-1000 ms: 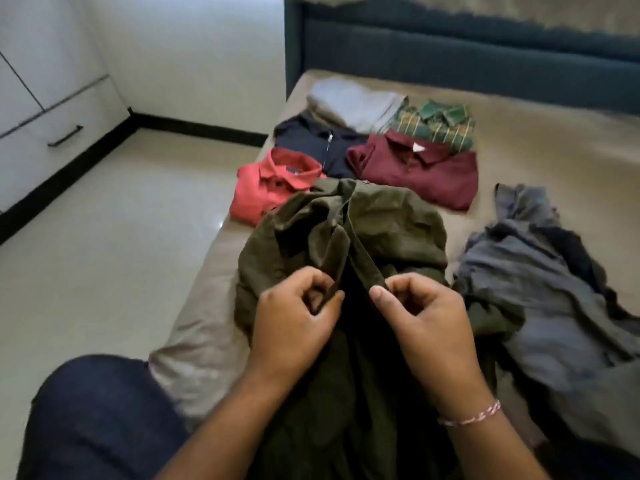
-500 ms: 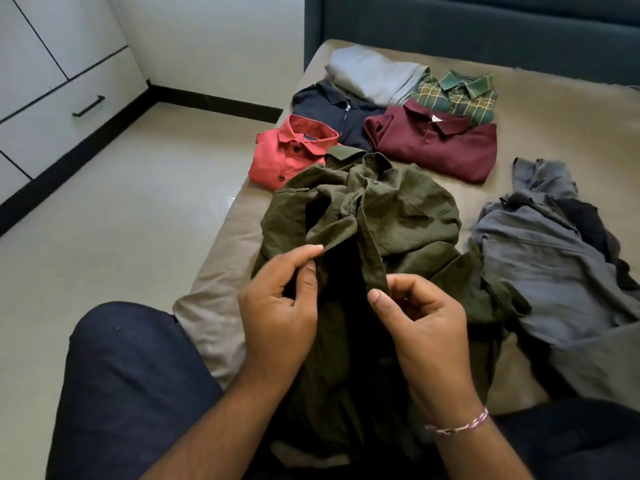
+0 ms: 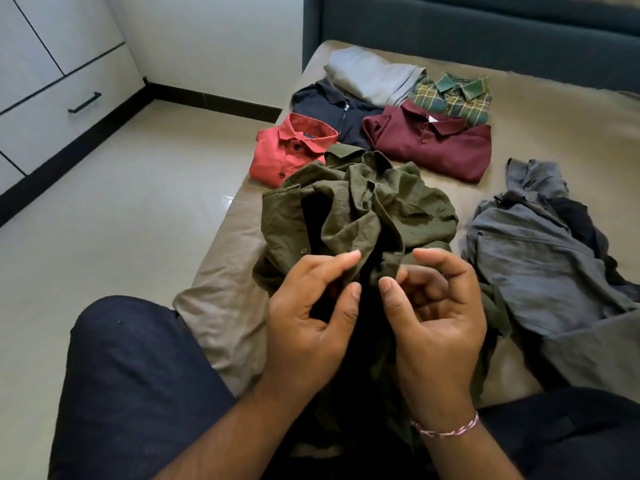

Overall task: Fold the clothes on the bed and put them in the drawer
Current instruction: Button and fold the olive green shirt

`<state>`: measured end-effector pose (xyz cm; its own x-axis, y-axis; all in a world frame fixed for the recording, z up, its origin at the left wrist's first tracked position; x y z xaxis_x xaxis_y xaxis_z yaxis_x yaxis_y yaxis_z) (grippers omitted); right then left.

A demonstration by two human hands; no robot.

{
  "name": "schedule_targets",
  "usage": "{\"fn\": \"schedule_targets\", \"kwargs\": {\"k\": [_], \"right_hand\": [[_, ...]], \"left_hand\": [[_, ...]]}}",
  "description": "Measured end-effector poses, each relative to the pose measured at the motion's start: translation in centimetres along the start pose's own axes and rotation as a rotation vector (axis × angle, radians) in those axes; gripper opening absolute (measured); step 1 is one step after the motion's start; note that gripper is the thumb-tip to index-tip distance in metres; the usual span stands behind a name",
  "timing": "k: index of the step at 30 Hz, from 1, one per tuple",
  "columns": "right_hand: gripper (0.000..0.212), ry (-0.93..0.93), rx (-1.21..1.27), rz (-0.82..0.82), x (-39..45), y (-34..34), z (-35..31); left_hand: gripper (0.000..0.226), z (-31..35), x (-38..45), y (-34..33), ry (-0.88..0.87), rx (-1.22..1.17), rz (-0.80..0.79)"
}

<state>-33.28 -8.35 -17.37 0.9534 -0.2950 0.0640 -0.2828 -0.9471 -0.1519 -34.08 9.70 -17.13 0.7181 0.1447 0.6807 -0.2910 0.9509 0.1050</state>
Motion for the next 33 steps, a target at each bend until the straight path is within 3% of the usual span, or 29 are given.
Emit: {"fn": "schedule_targets", "kwargs": {"k": [5,10,14,19,33], "right_hand": [[0.05,-0.024,0.058,-0.045,-0.2,-0.6,0.4],[0.056,-0.082,0.185,-0.071,-0.1,-0.9,0.6],[0.056,-0.096,0.24,-0.07,-0.3,-0.9,0.2],[0.055,-0.011,0.155,-0.104,-0.8,-1.4,-1.0],[0.053,-0.003,0.13,-0.112,-0.7,-1.2,0.0]], "left_hand": [[0.021,0.5,0.0,-0.2,-0.014,-0.043,0.011],[0.019,-0.3,0.2,0.4,0.084,-0.057,0.071],[0.016,0.8,0.6,0.5,-0.001,0.002,0.034],[0.021,1.6,0.4,0.3,-0.065,0.041,0.03],[0.012,0.3,0.5,0.2,0.053,-0.081,0.066]]}}
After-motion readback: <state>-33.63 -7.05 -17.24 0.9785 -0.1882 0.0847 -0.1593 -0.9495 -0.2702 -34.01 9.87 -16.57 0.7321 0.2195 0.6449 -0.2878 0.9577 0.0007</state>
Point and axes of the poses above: each hand's wrist, its own x-axis towards the middle knuckle, its own y-axis out of the back of the hand, z = x × y, the point moved 10 cm from there along x, towards the middle knuckle, and after that the axes turned 12 degrees about -y, right-handed, at the moved point
